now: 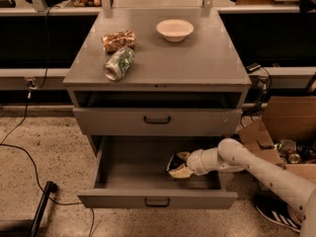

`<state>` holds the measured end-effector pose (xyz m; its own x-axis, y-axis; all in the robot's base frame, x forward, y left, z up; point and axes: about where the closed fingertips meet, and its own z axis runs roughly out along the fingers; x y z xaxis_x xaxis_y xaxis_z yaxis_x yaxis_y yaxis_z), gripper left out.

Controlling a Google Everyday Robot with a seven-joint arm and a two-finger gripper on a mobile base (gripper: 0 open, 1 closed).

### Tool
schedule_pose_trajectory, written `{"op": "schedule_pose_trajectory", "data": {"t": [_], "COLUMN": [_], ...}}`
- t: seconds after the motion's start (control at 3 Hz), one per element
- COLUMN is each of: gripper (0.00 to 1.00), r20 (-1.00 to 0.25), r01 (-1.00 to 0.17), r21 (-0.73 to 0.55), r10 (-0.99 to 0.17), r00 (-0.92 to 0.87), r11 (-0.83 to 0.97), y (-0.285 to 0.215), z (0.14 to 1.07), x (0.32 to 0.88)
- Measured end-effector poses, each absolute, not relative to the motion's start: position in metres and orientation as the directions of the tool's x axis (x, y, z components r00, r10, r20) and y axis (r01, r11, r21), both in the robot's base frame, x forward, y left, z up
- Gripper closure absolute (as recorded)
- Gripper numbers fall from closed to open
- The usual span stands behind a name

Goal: Place rxbar chocolate into middle drawer

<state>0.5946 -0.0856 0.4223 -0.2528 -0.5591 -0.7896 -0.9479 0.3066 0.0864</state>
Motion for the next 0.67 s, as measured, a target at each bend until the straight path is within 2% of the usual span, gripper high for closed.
{"op": "schedule_pose_trajectory", "data": {"t": [0.67], "gripper": [0.12], "r20": [-0.790], "r01": [-0.951], "r21": [0.095], "r10": [-0.559], "r00": [-0.252], "r11": [0.295], "y": [-0.0819], "z": [0.4214], "x": [0.5918]}}
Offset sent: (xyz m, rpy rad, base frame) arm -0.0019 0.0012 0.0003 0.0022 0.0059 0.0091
